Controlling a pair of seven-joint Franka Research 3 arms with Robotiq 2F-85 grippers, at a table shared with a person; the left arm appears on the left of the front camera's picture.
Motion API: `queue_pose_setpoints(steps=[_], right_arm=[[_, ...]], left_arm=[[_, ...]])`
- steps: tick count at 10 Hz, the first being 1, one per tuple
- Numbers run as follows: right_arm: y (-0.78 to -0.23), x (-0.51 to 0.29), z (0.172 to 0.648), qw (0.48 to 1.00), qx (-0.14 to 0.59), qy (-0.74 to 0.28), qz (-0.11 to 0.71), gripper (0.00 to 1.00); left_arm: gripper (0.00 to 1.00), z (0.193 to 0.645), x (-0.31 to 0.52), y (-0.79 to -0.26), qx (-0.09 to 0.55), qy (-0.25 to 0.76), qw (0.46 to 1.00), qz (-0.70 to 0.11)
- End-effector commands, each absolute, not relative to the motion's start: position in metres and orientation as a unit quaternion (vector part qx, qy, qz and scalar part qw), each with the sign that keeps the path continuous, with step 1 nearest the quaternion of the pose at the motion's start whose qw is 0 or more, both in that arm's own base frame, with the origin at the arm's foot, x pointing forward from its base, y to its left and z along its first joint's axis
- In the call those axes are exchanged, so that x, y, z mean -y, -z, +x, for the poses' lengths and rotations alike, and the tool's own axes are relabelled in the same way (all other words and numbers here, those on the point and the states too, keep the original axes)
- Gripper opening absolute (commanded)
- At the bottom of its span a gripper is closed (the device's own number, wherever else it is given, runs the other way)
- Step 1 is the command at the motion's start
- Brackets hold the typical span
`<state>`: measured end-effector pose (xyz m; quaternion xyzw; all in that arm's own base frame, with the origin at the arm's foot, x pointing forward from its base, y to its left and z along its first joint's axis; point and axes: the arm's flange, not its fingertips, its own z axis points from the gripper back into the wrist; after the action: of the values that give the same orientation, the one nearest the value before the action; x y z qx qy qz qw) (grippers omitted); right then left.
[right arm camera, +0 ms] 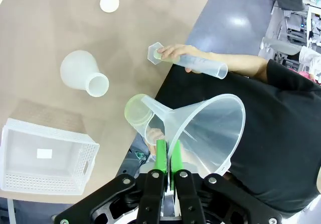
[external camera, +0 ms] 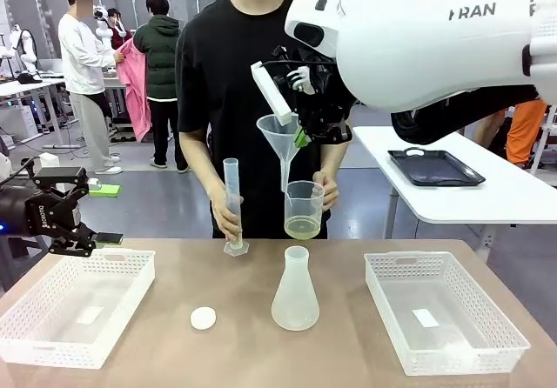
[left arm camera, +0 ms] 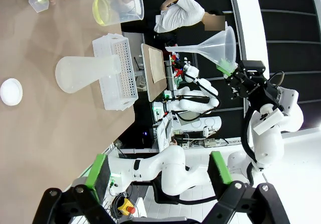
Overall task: Prepare the solutions needed for the experiment.
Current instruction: Pick up the Plastic Funnel and insert it into the Big flask.
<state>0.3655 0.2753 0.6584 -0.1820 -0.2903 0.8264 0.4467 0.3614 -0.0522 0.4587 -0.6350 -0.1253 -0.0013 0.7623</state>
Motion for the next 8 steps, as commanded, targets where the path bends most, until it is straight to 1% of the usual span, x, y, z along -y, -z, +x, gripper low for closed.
queue_pose_setpoints(steps=[1, 8], right_arm=[[-0.6603, -0.2783, 0.3645, 0.447, 0.298, -0.823, -0.181, 0.04], [-0.6603, -0.2783, 0.3645, 0.447, 0.298, -0.823, -0.181, 0.04]], left_arm=[[1.00, 0.3581, 0.0539, -0.4591, 0.125, 0.000, 0.755, -0.643], [1.00, 0.3581, 0.0539, -0.4591, 0.125, 0.000, 0.755, -0.643]])
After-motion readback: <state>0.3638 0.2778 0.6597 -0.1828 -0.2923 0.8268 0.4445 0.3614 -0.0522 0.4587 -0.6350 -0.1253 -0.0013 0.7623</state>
